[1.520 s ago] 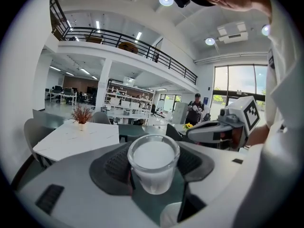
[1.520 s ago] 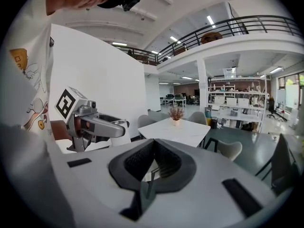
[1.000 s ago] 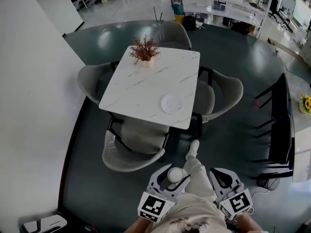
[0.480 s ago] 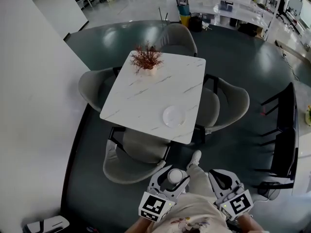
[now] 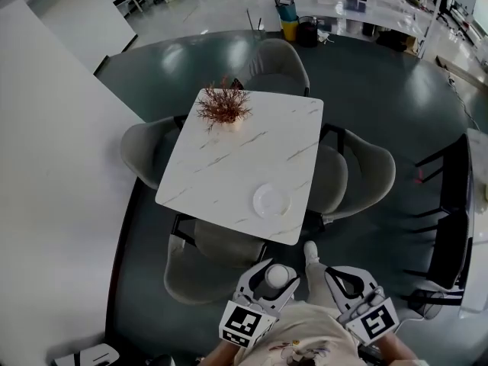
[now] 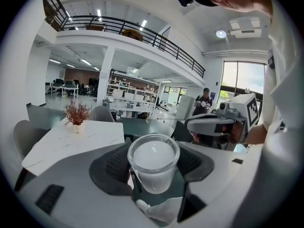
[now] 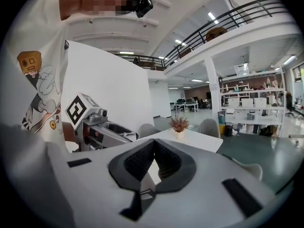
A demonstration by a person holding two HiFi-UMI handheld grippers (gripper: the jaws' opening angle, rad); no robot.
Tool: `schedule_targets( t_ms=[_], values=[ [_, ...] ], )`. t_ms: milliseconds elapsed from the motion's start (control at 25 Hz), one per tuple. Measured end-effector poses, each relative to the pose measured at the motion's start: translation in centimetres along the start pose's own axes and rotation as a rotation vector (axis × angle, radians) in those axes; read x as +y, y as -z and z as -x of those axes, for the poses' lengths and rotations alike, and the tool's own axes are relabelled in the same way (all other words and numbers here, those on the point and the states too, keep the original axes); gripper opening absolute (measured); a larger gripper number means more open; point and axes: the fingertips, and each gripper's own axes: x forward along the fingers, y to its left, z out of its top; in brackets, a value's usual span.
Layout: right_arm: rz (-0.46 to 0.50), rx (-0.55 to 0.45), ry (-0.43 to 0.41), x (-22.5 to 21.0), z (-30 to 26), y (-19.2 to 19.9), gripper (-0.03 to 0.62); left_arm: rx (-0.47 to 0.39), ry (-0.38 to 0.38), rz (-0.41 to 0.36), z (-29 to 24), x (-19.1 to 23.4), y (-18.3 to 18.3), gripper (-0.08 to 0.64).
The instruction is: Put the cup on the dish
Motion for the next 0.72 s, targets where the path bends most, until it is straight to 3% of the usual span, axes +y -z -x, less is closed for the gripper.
schedule_targets(
  t_ms=[360,560,720],
  values=[
    [0.058,-0.015,-0.065,-5.1,-2.9,-2.1,0.005,-0.03,-0.054,0.002,-4.8,2.8,-4.0,0.278],
    [0.015,0.104,-0.112,-8.6,-5.0,-0.1,0.005,-0.036,-0.121,0.017,-6.6,4.0,-5.2,0.277],
    [0.009,0.104,-0.156,-11.1,-7.1,0.4,0.005,-0.048,-0.197,0.048,-7.5,5.6,-5.6,0.277]
  ],
)
